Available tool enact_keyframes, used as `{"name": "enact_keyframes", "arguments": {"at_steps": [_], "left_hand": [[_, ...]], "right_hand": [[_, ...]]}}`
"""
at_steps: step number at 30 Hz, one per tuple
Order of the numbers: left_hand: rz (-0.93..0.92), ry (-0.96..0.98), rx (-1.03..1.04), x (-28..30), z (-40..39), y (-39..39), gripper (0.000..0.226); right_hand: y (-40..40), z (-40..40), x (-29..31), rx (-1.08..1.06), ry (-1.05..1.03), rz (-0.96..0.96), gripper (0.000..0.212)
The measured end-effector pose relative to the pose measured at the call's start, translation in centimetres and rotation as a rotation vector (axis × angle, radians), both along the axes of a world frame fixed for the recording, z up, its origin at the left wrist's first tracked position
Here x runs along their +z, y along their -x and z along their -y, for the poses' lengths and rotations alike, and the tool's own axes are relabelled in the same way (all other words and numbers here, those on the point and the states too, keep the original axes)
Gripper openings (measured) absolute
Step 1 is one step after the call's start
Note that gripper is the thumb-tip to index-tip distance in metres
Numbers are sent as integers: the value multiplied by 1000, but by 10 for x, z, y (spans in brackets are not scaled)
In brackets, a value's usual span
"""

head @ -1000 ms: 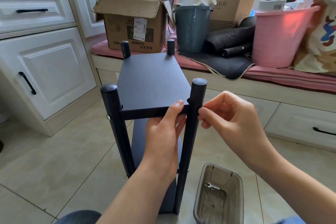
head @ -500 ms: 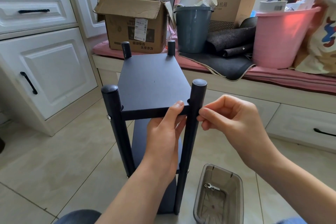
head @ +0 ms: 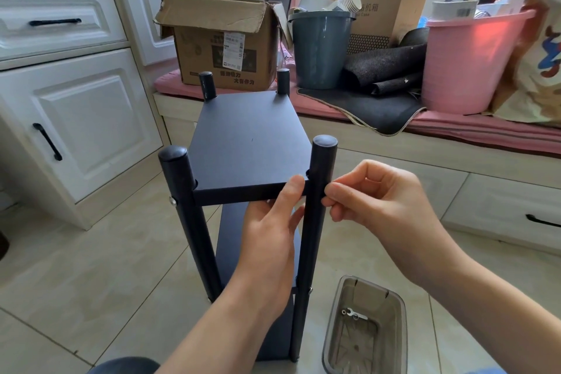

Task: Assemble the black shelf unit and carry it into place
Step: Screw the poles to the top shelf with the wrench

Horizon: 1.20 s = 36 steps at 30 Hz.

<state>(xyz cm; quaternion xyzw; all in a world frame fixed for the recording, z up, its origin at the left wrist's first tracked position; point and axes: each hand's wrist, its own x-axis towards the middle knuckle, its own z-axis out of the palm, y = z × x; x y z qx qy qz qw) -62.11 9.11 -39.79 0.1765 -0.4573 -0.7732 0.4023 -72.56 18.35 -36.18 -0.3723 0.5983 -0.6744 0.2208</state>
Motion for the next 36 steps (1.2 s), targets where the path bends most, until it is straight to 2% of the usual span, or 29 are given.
{"name": "enact_keyframes", "arguments": {"at_steps": [6, 13, 15, 18, 21, 25, 29, 31, 33, 35, 36], "left_hand": [[13, -15, -44, -5, 9, -3, 58], [30, -5, -80, -2, 25, -18, 58], [54, 5, -89, -1, 32, -27, 57], [74, 8, -120, 1, 40, -41, 56], [93, 17, -159, 4, 48, -54, 50], [124, 54, -192, 12, 58, -69, 69], [151, 24, -231, 13, 63, -81, 67], [206, 18, -182, 15, 62, -88, 63], [361, 79, -32, 15, 58, -96, 57], [538, 268, 271, 14, 53, -107, 52], [581, 449, 442, 14, 53, -115, 46]], "right_hand": [[0, 3, -1, 14, 13, 22, 7], [-4, 9, 0, 81, -44, 39, 10], [-7, 13, 1, 71, -96, 16, 19], [-8, 21, 1, 60, -190, -19, 54], [-12, 31, 4, 228, -211, -23, 83], [-20, 44, 7, 434, -152, -40, 85], [-30, 54, 6, 387, -163, -97, 78], [-33, 57, 7, 348, -161, -140, 74], [-34, 59, 6, 318, -137, -158, 67], [-33, 61, 4, 302, -124, -158, 61], [-33, 61, 4, 299, -127, -160, 61]]}}
